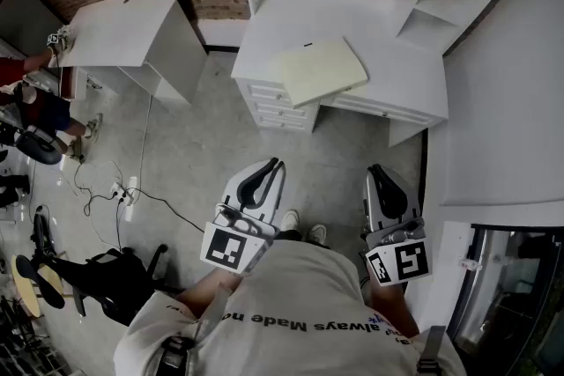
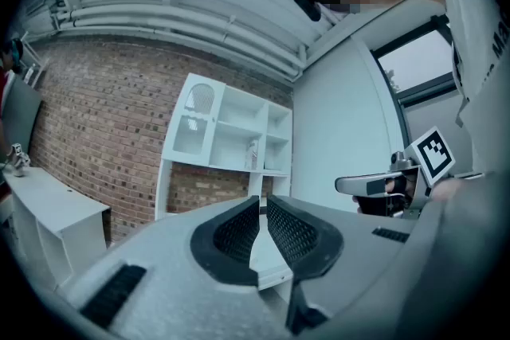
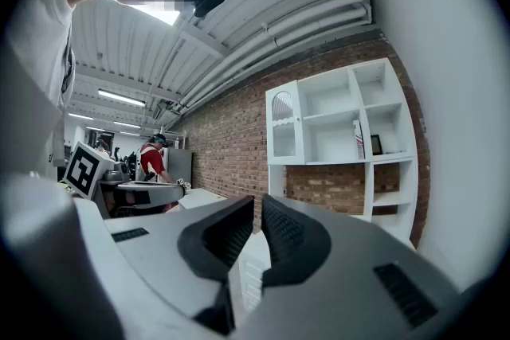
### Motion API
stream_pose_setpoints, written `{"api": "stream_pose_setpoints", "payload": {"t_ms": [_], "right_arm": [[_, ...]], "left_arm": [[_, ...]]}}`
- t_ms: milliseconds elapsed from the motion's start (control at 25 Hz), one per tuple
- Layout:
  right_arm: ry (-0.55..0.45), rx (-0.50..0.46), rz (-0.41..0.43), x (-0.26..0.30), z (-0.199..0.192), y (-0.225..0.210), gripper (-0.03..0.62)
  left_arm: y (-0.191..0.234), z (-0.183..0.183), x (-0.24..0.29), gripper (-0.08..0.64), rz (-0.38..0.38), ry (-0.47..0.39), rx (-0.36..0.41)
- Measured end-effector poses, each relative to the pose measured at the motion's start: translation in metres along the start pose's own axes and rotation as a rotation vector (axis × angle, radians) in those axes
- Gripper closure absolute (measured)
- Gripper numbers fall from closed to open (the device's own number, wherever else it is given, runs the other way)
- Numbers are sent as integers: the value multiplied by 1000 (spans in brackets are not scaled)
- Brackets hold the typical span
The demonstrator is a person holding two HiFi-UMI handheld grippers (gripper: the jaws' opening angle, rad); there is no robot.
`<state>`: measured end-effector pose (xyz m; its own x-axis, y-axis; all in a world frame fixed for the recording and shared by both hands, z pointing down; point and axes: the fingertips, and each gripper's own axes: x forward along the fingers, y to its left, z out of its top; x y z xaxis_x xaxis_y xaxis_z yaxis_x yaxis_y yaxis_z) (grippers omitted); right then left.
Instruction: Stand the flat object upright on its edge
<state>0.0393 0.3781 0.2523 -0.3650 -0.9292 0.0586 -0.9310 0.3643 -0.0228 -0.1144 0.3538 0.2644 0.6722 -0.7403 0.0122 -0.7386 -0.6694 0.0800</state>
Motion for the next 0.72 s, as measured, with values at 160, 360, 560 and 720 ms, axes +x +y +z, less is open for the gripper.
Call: {"api": "stream_pose_setpoints", "payload": {"t_ms": [160,360,560,720], "right_arm": [[0,-9,-9,12,-4,7,557],[-5,-18,-1,27,-10,17,555],[-6,-11,15,43,-12,10,555],[-7,-23,38,60,-13,2,555]], "left_arm": [[9,0,4,529,-30,-22,-14],[21,-11,7,529,-39,23,-39],[31,-15,20,529,-42,20,-33],[37,-12,36,529,-45,1,-34]]}}
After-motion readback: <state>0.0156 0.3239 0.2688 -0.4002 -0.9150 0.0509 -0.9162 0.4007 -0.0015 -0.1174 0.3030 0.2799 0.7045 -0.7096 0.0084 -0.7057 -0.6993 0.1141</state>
